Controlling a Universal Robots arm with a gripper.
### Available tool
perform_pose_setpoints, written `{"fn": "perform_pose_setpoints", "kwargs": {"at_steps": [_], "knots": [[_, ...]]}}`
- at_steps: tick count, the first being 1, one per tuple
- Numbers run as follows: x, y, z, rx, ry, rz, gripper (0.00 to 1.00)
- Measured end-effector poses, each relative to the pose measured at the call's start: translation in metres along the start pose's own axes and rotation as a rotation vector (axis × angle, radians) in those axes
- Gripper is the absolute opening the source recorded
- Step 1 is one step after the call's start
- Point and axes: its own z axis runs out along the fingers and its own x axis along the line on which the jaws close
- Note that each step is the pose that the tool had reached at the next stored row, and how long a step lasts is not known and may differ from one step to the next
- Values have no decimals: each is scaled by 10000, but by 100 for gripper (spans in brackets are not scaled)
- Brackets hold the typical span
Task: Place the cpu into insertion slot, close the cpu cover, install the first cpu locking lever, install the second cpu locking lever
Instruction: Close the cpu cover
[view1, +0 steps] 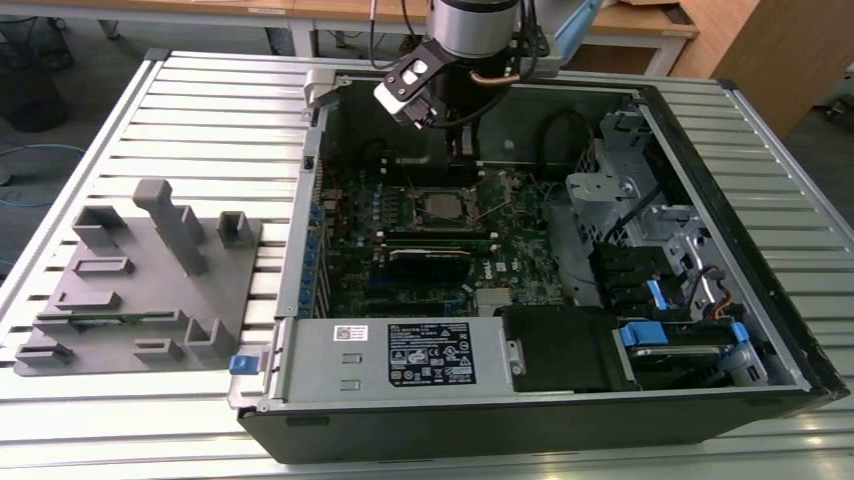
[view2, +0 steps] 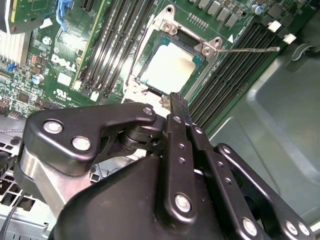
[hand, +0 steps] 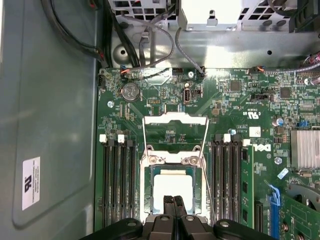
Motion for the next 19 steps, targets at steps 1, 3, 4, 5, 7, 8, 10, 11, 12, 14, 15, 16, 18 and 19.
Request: {"fn": "perform_pose_setpoints", "kwargs": {"at_steps": [1,3,4,5,7,8,10,11,12,14,15,16,18,19], "knots": [[0,14,1,0,0,-1,11],[0,43,2,0,0,-1,11],[0,57,3,0,0,-1,11],[0,70,4,0,0,-1,11],[0,78,4,0,0,-1,11],[0,79,5,0,0,0,11],[0,79,5,0,0,0,11],[0,80,4,0,0,0,11],[0,80,4,0,0,0,11],[0,84,5,0,0,-2,11],[1,88,5,0,0,-1,11],[1,94,5,0,-1,0,11],[1,108,7,0,1,-1,11],[1,116,8,0,0,0,11]]}}
